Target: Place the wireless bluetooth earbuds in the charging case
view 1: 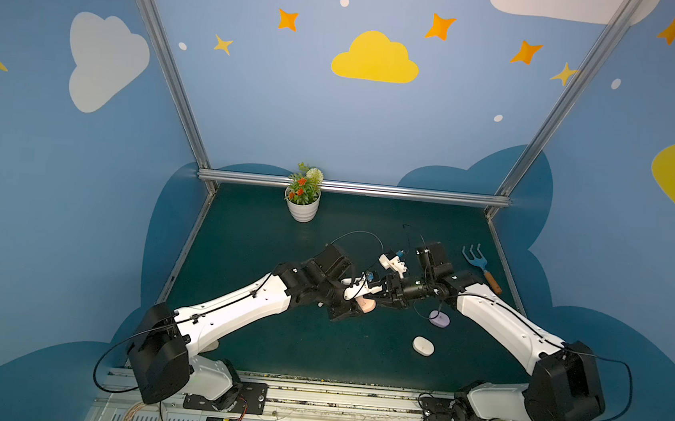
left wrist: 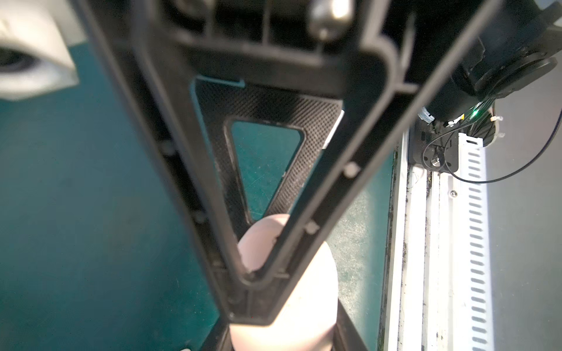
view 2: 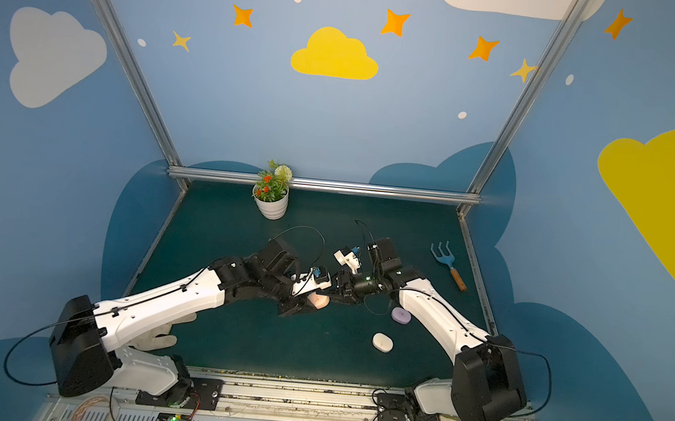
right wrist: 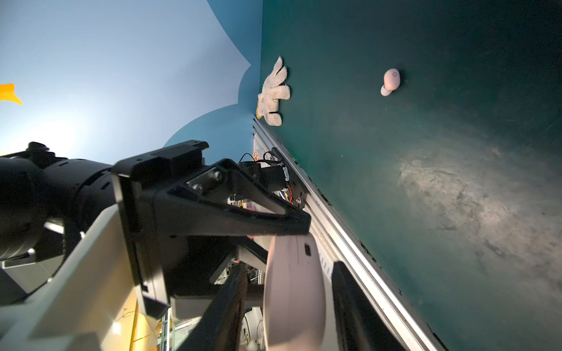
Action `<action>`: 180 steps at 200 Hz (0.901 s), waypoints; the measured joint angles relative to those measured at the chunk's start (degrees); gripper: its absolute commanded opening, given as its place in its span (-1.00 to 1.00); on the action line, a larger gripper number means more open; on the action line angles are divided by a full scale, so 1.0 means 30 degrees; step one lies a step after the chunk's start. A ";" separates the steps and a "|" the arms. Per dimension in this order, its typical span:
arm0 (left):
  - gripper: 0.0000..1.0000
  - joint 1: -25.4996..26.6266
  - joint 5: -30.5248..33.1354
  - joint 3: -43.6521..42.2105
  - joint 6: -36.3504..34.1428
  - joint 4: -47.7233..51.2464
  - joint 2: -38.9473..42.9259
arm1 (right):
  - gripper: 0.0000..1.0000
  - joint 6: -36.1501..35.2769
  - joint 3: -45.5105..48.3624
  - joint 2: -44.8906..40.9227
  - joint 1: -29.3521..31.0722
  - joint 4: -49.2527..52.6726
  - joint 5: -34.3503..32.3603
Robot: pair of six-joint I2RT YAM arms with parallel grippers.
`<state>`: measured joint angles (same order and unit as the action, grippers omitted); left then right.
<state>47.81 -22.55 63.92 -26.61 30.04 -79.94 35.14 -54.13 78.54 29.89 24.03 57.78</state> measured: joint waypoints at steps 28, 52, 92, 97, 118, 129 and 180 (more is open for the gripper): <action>-0.47 0.0109 0.0117 0.0000 -0.0087 0.0015 -0.0073 | -0.26 -0.0015 -0.0007 0.0080 0.0102 0.0189 0.0197; -0.47 0.0175 0.0248 0.0000 -0.0175 0.0051 -0.0073 | -0.30 -0.0131 -0.0073 0.0211 0.0124 0.0495 0.0284; -0.48 0.0262 0.0401 0.0000 -0.0277 0.0066 -0.0073 | -0.35 -0.0233 -0.0102 0.0248 0.0146 0.0969 0.0350; -0.48 0.0291 0.0408 0.0000 -0.0277 0.0066 -0.0073 | -0.36 -0.0233 -0.0102 0.0248 0.0153 0.1049 0.0357; -0.48 0.0350 0.0474 0.0000 -0.0299 0.0073 -0.0073 | -0.43 -0.0240 -0.0102 0.0248 0.0160 0.1246 0.0401; -0.48 0.0372 0.0495 0.0000 -0.0342 0.0080 -0.0073 | -0.46 -0.0233 -0.0102 0.0248 0.0160 0.1304 0.0408; -0.28 0.0415 0.0605 0.0000 -0.0415 0.0168 -0.0073 | -0.60 -0.0350 -0.0102 0.0364 0.0168 0.1355 0.0576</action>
<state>49.06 -20.73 63.92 -27.86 30.55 -80.16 34.09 -54.43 79.64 30.39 28.10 59.51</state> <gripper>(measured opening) 0.383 0.268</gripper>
